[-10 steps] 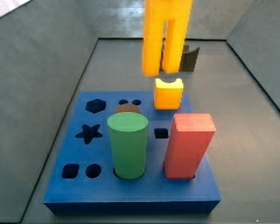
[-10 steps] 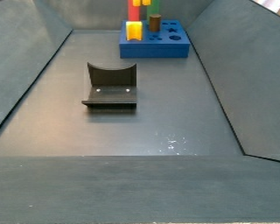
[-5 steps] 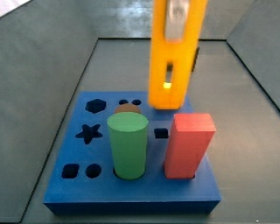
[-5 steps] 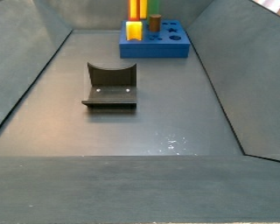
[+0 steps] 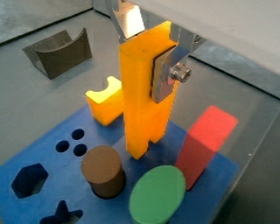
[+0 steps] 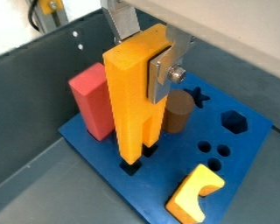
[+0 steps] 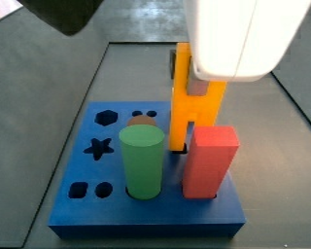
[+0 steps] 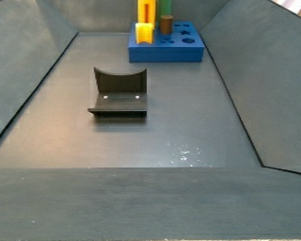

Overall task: Pick up the double-square object. Move up. Move to above the board. Insert the double-square object.
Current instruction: Insert the double-square object.

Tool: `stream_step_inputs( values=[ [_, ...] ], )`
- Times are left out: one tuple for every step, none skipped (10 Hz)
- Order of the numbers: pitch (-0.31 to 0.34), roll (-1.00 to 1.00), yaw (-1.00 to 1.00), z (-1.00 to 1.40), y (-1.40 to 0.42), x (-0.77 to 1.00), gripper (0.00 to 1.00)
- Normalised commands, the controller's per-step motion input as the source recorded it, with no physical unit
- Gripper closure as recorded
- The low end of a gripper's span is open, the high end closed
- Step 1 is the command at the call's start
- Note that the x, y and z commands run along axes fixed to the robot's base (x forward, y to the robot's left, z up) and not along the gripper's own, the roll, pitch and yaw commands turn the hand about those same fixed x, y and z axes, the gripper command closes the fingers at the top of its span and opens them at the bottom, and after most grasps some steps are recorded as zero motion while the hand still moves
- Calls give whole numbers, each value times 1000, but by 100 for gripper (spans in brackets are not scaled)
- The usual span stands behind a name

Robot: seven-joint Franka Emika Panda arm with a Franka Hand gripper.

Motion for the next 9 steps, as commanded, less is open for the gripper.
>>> stream_step_inputs(
  values=[
    [0,0,0,-220,69,0,100],
    [-73,-160,0,-220,143,17,100],
    [-130,-266,0,-229,126,57,100],
    [-180,-280,0,-197,57,9,100],
    [-167,-220,3,-229,0,0,100],
    [-151,-166,60,-326,0,6,100],
    [-129,-130,83,-377,0,23,100],
    [-80,-90,43,-397,0,20,100],
    [-33,-37,0,-343,0,0,100]
  ],
)
